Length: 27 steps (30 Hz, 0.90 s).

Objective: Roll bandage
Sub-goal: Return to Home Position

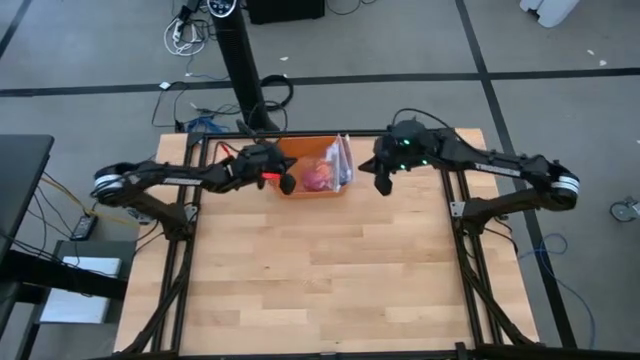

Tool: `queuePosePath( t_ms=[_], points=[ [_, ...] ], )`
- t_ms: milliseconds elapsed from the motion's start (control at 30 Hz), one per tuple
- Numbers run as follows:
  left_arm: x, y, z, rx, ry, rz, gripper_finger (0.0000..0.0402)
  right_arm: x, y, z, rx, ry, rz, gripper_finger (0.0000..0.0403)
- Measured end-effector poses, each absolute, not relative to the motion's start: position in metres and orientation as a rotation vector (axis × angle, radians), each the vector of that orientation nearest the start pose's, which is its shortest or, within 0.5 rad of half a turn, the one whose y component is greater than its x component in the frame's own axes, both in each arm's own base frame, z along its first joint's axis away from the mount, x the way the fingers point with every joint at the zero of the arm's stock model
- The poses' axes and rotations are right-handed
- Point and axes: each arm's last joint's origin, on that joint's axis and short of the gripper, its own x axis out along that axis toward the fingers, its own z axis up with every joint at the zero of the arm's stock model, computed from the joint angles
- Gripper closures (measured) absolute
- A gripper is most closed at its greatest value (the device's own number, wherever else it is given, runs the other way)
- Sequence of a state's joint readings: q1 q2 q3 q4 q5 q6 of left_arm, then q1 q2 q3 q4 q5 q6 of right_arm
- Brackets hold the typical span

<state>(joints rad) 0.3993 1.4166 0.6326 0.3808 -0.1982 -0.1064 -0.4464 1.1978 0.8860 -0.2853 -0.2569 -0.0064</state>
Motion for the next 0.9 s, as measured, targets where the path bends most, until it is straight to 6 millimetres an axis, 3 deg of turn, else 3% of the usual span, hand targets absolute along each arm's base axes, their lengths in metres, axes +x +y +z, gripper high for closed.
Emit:
queuePosePath(
  t_ms=[233,433,633,900],
  points=[
    [0.244,0.072,0.248,-0.083,0.231,0.329,0.0401,0.21,-0.064,0.264,-0.044,0.324,-0.043,0.0402],
    [0.238,0.029,0.263,0.038,0.211,0.106,0.0401,0.194,-0.034,0.233,-0.13,0.206,0.073,0.0402],
    [0.219,-0.003,0.246,0.071,0.145,-0.02,0.0401,0.169,-0.016,0.208,-0.124,0.069,0.093,0.0403],
    [0.169,-0.008,0.208,-0.01,-0.003,0.004,0.04,0.14,-0.005,0.19,-0.123,-0.004,0.06,0.0403]
  ],
)
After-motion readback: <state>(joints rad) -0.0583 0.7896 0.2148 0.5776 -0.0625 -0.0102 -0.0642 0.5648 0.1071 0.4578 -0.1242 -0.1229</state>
